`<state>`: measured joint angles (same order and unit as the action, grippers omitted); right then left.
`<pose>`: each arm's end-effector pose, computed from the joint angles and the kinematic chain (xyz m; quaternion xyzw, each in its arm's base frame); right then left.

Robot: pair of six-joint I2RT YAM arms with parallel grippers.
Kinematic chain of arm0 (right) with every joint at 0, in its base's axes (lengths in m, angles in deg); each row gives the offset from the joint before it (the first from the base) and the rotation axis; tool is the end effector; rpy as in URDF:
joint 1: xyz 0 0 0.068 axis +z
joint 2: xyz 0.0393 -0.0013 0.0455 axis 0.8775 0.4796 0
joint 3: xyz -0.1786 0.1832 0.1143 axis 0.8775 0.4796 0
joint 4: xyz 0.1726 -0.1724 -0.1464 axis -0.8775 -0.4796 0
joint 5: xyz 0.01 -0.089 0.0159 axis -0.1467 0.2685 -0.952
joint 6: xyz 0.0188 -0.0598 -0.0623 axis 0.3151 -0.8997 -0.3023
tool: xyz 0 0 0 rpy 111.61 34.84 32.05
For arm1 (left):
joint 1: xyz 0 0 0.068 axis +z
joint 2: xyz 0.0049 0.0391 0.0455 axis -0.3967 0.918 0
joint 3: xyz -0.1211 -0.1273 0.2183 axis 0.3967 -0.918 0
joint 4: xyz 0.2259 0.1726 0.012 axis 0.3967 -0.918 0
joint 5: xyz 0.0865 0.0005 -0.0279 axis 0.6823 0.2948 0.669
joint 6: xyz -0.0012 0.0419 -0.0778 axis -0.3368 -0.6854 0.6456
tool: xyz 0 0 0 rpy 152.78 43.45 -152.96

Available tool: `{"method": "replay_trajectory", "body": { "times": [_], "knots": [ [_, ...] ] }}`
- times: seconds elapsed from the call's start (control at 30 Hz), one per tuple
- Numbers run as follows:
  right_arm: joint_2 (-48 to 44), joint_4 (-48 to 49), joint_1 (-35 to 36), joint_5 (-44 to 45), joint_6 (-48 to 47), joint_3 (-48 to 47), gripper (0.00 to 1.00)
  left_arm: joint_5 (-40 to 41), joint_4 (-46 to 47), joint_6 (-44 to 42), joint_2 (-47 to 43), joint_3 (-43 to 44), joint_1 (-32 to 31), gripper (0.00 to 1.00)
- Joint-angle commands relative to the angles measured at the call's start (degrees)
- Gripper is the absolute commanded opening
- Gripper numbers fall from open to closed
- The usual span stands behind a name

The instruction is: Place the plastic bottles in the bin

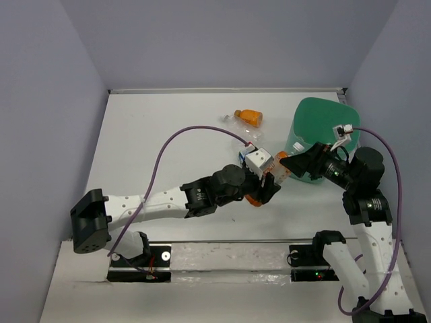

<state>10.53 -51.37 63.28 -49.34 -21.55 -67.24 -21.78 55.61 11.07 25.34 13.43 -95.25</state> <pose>0.1783 0.0569 0.3573 -0.0026 0.7630 0.4395 0.4739 0.1320 -0.3682 0.3234 0.3120 0.6632 -0.4256 0.5307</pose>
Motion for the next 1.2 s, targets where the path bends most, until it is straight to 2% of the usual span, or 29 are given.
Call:
{"method": "replay_trajectory", "body": {
  "times": [0.0,0.1,0.2,0.3,0.33,0.37,0.4,0.43,0.47,0.5,0.57,0.67,0.77,0.9,1.0,1.17],
  "knots": [
    [1.7,5.9,0.5,-2.5,1.4,0.3,1.00,-1.9,6.8,0.6,0.7,4.5,0.2,0.47],
    [2.4,6.4,1.8,-1.7,1.4,-0.2,0.93,-1.8,6.8,0.5,1.3,5.5,0.2,0.50],
    [2.4,6.8,1.8,-1.1,1.7,-0.3,0.72,-1.4,6.8,0.7,1.9,6.1,0.2,0.55],
    [3.2,7.7,2.5,-1.8,2.3,0.2,0.62,-1.0,6.8,1.1,2.1,6.4,0.3,0.60],
    [3.1,8.0,2.5,-1.6,3.0,0.4,0.54,-0.8,6.8,1.1,2.2,6.5,0.4,0.62],
    [2.9,8.7,2.5,-1.3,3.1,0.5,0.42,-0.2,6.8,1.1,2.2,6.7,0.3,0.66],
    [2.8,8.6,2.5,0.0,3.0,-0.1,0.38,0.1,6.4,1.2,1.9,6.8,0.4,0.78],
    [2.8,7.9,2.5,1.0,2.5,-0.9,0.30,0.7,6.3,1.4,1.8,6.7,0.5,0.83],
    [3.0,7.5,2.5,2.2,2.0,-2.0,0.28,1.3,6.0,1.6,1.3,6.6,0.6,0.88],
    [3.3,7.1,2.5,4.5,1.3,-4.5,0.26,1.9,5.8,1.9,0.2,6.0,1.1,0.95],
    [5.1,6.7,2.5,8.9,0.5,-7.4,0.22,3.0,4.9,3.1,-1.4,4.5,1.9,0.99],
    [7.6,6.1,2.5,13.3,-1.3,-13.0,0.18,5.8,2.7,4.5,-5.8,2.7,3.5,0.99],
    [9.7,5.2,2.5,23.2,-3.7,-18.8,0.17,9.8,-0.4,8.0,-11.7,-1.5,5.2,0.99],
    [11.7,3.2,2.5,34.7,-8.7,-26.7,0.16,14.0,-5.0,15.3,-14.8,-4.8,9.2,0.99],
    [14.1,0.9,2.5,46.5,-13.5,-32.1,0.15,16.6,-11.4,20.2,-12.7,-5.1,13.8,0.99],
    [17.4,-1.9,2.5,62.2,-19.9,-35.5,0.14,18.7,-13.6,23.8,-6.9,-4.0,16.5,0.99]
  ]
}}
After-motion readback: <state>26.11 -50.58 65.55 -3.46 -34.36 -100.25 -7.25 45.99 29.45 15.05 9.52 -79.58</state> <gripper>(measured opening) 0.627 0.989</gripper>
